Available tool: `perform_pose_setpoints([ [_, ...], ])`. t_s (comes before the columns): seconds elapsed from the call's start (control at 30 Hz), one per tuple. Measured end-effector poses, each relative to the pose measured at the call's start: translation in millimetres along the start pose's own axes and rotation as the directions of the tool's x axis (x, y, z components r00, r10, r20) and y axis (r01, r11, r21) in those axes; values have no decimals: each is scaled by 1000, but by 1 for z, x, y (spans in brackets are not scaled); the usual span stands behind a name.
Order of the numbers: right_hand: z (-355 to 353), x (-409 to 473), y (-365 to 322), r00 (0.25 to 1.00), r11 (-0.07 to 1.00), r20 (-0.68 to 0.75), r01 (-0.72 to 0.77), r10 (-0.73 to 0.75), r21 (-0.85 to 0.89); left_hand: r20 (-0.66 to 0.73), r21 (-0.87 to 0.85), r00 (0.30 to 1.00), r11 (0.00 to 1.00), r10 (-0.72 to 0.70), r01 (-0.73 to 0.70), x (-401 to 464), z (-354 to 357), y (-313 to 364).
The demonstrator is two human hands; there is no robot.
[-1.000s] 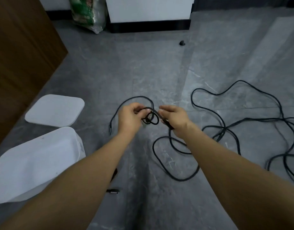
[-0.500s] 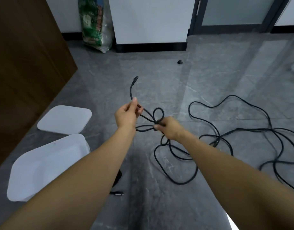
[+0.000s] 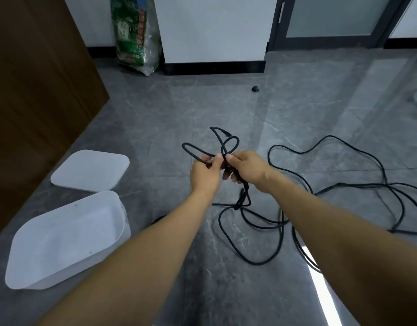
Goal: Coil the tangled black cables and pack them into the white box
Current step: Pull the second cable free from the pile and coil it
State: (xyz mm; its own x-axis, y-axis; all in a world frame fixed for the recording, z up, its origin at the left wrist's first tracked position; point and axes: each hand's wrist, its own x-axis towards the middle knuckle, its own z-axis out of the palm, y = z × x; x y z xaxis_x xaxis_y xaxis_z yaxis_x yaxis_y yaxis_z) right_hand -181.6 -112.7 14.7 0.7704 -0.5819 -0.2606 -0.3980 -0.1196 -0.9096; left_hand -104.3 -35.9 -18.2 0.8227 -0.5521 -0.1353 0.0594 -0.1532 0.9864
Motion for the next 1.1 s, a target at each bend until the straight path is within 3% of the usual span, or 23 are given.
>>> perform_pose_setpoints([
  [0.13,3,2,-3,998,997,-43,-40,37,-69,-13,-168,997,983,-78,75,6,-1,1],
  [0.37,-15,15,4,920,969,-337,-132,199,209,-110,-209,990,976,-90,65,25,-24,5],
  [0.53,-30,15,8,849,829,-376,-121,372,547,-124,-123,980,983,-155,139,37,-33,14],
  [0.73,-29,11,2,870,756,-340,-57,358,652,-164,182,973,964,-164,194,41,-29,27],
  [0.83,-31,7,-3,887,683,-309,-9,342,730,20,188,982,965,-187,180,22,-9,25],
  [0.93,-31,0,-3,921,691,-255,-20,293,722,267,278,962,960,-55,-22,4,6,10],
  [1.0,-29,-5,1,939,725,-225,-36,260,688,350,305,937,942,24,-138,0,7,5],
  [1.1,-28,-8,5,942,743,-233,-24,241,668,393,292,919,944,29,-155,-1,8,9],
])
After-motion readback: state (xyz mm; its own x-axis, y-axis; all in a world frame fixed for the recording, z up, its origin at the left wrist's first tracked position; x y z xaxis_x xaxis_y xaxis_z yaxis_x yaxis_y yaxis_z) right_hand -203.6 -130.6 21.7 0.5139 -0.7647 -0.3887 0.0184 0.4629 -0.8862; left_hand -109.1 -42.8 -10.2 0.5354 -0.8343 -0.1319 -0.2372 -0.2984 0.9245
